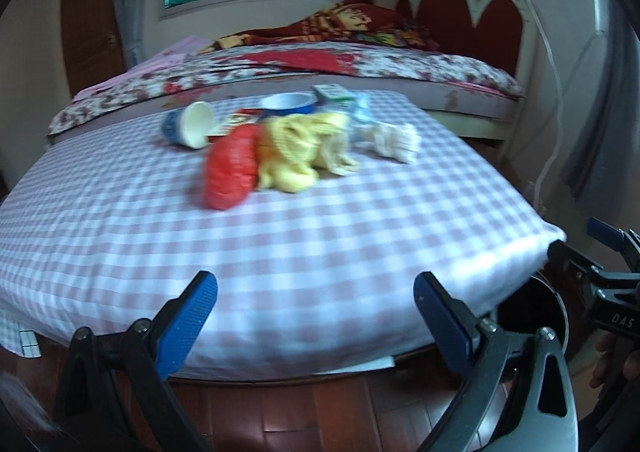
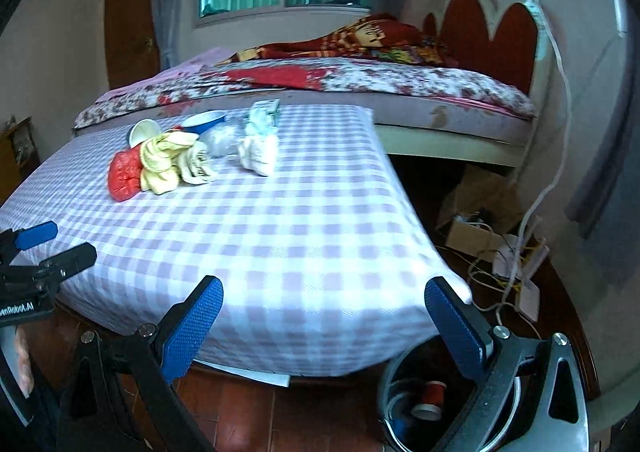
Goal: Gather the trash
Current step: 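Move both tools back over the bed toward the remaining trash, then grasp the red plastic bag with the left tool while the right tool grasps the white tissue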
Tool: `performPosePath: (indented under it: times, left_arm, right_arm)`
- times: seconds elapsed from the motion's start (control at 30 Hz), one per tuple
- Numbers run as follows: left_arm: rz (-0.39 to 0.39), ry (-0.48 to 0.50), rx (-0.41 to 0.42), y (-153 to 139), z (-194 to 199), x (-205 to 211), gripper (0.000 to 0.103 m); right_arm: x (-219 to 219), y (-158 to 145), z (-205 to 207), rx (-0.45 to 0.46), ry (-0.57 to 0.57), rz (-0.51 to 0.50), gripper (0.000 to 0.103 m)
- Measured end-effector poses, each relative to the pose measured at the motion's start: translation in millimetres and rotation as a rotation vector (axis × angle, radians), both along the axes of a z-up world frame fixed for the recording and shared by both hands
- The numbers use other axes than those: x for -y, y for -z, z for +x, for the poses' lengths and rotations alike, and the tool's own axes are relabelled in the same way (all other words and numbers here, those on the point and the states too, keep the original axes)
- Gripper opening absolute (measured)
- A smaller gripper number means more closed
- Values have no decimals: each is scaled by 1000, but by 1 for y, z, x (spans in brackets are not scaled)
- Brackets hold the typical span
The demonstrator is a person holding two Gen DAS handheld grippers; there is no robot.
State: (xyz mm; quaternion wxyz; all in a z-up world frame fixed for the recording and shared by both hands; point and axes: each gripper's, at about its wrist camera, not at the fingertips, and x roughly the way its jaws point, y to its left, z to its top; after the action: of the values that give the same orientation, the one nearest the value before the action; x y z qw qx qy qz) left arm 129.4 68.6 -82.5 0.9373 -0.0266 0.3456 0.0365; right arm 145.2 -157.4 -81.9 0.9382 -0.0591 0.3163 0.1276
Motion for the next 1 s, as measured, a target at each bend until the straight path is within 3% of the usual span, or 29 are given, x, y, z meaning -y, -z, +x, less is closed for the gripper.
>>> performPosePath:
  times: [0.27,0.53,0.7,0.83,1.0]
  left_arm:
    - [11,-78,14,0,27,-44,99]
    - [-30,-127,32,1,59,-75,98]
    - [-71,-122,39,2,81,-89,91]
    - [-83,-97,-2,14,102,-91,79]
    - [-97,-85,-11,17,114,-92,79]
  right_arm:
    - [-35,-1,30,9,-58,-16,102]
    - [-58,-4,86,-57,-92,-10,102]
    - [-72,0,123,-83,-94,-12,101]
    - [-85,12,155,-144,-100,-6,91]
    - [-96,20,177,-173,-103,-7,88]
